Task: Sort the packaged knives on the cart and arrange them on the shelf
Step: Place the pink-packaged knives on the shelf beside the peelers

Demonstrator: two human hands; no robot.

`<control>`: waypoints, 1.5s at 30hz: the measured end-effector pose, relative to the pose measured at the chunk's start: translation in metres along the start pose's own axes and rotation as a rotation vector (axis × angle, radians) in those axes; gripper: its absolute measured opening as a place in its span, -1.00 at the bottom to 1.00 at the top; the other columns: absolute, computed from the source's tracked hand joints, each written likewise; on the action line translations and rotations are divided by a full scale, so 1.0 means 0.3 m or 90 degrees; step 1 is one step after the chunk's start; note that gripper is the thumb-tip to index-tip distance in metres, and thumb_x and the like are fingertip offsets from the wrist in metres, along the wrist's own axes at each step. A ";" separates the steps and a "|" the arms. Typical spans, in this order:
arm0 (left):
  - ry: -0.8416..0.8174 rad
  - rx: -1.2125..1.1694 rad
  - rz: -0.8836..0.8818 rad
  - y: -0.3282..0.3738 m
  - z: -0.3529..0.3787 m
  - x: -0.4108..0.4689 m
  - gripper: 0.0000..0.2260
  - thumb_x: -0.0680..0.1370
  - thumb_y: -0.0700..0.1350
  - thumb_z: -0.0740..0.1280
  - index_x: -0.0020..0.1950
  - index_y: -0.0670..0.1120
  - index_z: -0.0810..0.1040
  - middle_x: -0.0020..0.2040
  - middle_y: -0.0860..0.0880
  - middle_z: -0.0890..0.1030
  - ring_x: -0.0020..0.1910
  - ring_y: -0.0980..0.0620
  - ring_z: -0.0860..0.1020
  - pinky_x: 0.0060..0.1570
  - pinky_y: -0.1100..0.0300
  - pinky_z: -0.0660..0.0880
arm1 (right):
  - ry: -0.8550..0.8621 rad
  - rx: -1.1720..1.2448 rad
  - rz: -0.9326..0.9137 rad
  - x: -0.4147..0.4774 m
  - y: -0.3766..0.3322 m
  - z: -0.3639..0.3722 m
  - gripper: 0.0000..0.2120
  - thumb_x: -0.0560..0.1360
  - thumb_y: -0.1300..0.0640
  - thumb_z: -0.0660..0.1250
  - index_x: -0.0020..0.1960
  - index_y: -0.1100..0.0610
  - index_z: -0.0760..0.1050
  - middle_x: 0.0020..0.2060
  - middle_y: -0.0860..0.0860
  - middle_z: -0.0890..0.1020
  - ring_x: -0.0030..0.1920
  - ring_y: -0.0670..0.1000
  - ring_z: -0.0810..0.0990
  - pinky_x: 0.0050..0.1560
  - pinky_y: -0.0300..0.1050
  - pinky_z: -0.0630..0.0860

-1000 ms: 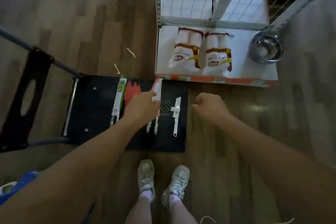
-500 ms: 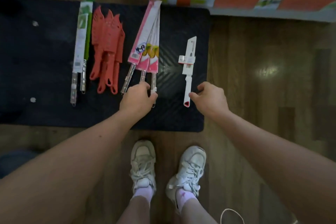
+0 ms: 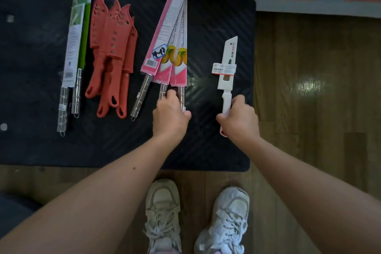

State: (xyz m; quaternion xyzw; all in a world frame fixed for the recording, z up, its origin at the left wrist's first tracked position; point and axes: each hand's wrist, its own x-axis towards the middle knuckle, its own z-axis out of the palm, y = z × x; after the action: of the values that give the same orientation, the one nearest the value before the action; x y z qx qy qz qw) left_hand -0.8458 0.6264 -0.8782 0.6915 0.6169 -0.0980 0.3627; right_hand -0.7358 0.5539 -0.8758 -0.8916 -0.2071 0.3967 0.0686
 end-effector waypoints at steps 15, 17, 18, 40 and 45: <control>-0.092 -0.347 0.020 0.321 -0.471 -0.239 -0.84 0.48 -0.16 0.41 -0.04 -0.03 0.45 -0.25 0.13 0.48 -0.15 0.08 0.48 -0.10 0.18 0.45 | -0.066 0.146 -0.027 -0.315 -0.214 -0.533 -0.79 0.50 0.06 0.33 -0.06 0.21 0.59 -0.14 0.08 0.63 -0.10 0.05 0.64 -0.03 -0.05 0.62; -0.085 -0.352 0.053 0.401 -0.589 -0.291 -0.87 0.48 -0.15 0.40 -0.04 -0.05 0.47 -0.25 0.10 0.50 -0.20 0.08 0.50 -0.17 0.21 0.47 | -0.051 0.160 -0.043 -0.392 -0.267 -0.650 -0.80 0.51 0.06 0.32 -0.08 0.20 0.58 -0.15 0.07 0.62 -0.09 0.05 0.64 -0.03 -0.06 0.61; -0.082 -0.354 0.069 0.442 -0.655 -0.325 -0.89 0.49 -0.14 0.39 -0.05 -0.06 0.49 -0.25 0.09 0.50 -0.23 0.10 0.49 -0.22 0.25 0.46 | -0.043 0.167 -0.055 -0.435 -0.295 -0.716 -0.82 0.52 0.06 0.31 -0.10 0.18 0.56 -0.16 0.06 0.61 -0.11 0.03 0.63 -0.06 -0.09 0.60; 0.084 -0.420 0.218 1.118 -1.599 -1.178 -0.91 0.42 -0.11 0.46 -0.25 -0.02 0.57 -0.13 -0.13 0.66 -0.06 -0.16 0.62 0.08 -0.04 0.55 | 0.090 0.246 -0.238 -1.353 -0.606 -1.829 -0.76 0.56 0.07 0.25 0.15 0.14 0.56 -0.09 0.05 0.63 -0.08 0.08 0.60 0.06 0.00 0.57; 0.097 -0.437 0.278 1.225 -1.728 -1.293 -0.93 0.43 -0.13 0.45 -0.19 -0.03 0.58 -0.06 -0.11 0.66 0.00 -0.14 0.63 0.10 -0.12 0.54 | 0.124 0.221 -0.281 -1.461 -0.622 -1.995 -0.80 0.56 0.07 0.26 0.08 0.13 0.57 -0.16 0.04 0.60 -0.17 0.02 0.56 -0.01 -0.07 0.56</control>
State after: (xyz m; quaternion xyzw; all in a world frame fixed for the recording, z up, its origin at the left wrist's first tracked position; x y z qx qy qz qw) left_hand -0.7530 0.6547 -0.1400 0.6504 0.4775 0.2446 0.5377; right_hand -0.6168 0.5620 -0.1202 -0.8340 -0.3173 0.3141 0.3241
